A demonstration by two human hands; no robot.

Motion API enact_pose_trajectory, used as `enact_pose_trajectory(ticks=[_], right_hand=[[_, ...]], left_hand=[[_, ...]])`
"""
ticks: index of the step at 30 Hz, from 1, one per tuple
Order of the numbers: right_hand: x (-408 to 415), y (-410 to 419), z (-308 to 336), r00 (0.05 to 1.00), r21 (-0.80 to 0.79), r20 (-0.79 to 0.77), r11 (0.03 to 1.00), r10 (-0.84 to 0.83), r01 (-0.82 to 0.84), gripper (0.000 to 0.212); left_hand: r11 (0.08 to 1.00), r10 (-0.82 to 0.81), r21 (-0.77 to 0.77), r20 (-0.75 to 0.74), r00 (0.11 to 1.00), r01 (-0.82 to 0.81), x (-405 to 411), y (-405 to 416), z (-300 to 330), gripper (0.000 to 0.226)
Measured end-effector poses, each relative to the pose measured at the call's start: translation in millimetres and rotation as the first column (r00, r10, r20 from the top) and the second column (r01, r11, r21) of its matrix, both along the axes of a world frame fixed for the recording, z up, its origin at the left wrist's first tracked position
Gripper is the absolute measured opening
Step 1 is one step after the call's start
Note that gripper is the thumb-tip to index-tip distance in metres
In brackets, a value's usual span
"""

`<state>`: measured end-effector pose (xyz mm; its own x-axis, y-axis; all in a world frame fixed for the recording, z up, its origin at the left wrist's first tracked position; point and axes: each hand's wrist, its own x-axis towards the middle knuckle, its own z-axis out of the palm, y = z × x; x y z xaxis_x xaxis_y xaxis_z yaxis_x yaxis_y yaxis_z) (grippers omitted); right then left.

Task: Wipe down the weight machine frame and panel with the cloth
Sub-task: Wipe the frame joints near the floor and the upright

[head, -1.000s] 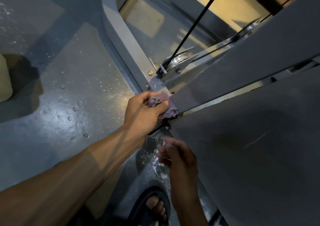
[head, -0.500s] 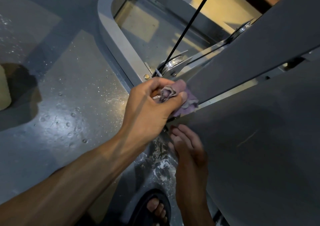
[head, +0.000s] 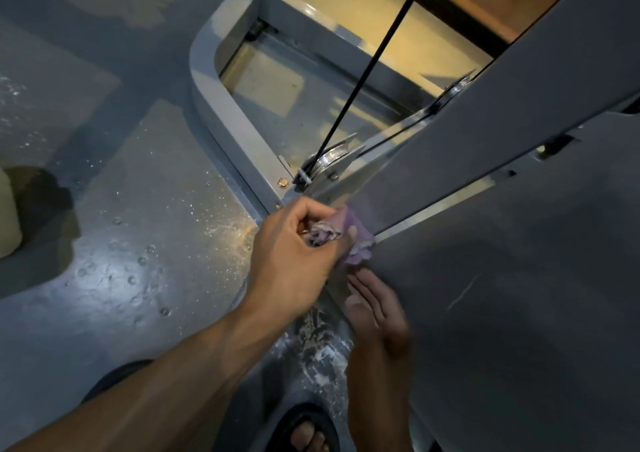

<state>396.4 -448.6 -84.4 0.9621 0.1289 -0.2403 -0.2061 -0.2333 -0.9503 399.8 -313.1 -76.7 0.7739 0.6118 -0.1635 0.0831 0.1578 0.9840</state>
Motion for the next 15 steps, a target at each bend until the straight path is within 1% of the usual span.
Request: enact_pose_trajectory(ticks=[2,3,7,8,10,12,13,14,15], right_hand=[[-1.1,-0.3,0.0,1.000,0.003,0.027,1.000,0.004,-0.004,0.041],[-1.5,-0.9,-1.1,0.999,0.006,0.037,1.000,-0.002,0.001,0.042],[-2.2,-3.3,-2.8,0.998,0.021,0.044,0.999,-0.046,0.045,0.040],[-2.8,-4.2,-1.9,0.998,0.026,0.046,0.999,-0.049,0.048,0.040],[-4.4,-5.0,0.8,0.998,0.032,0.049,0.999,-0.041,0.039,0.040],[-5.8,-5.2,2.9,0.998,0.033,0.052,0.999,-0.030,0.028,0.040],[-6.5,-4.8,3.6,0.998,0.032,0.053,0.999,-0.027,0.025,0.041],[-7.2,-4.0,4.5,0.998,0.035,0.057,0.999,-0.024,0.022,0.041],[-6.7,-2.9,4.5,0.998,0.040,0.064,0.999,-0.023,0.021,0.042]], left_hand=[[0.997,0.015,-0.076,-0.058,0.998,-0.019,0.2,2.8,-6.1,0.017],[0.995,0.011,-0.096,-0.050,0.999,-0.016,0.5,2.8,-3.6,0.016],[0.999,-0.012,-0.035,0.100,0.995,0.015,2.0,-1.8,25.4,0.018],[0.999,-0.016,-0.027,0.095,0.995,0.019,1.4,-2.0,25.1,0.019],[0.999,-0.017,-0.044,0.016,1.000,0.017,-0.1,-0.7,15.0,0.020],[0.994,0.003,-0.112,-0.074,0.997,-0.011,-1.6,2.4,4.1,0.016],[0.989,0.011,-0.148,-0.091,0.996,-0.024,-2.5,4.1,3.0,0.014],[0.986,0.013,-0.164,-0.075,0.997,-0.025,-2.3,5.0,6.3,0.012],[0.989,0.002,-0.149,-0.028,1.000,-0.006,-0.9,4.7,13.1,0.011]])
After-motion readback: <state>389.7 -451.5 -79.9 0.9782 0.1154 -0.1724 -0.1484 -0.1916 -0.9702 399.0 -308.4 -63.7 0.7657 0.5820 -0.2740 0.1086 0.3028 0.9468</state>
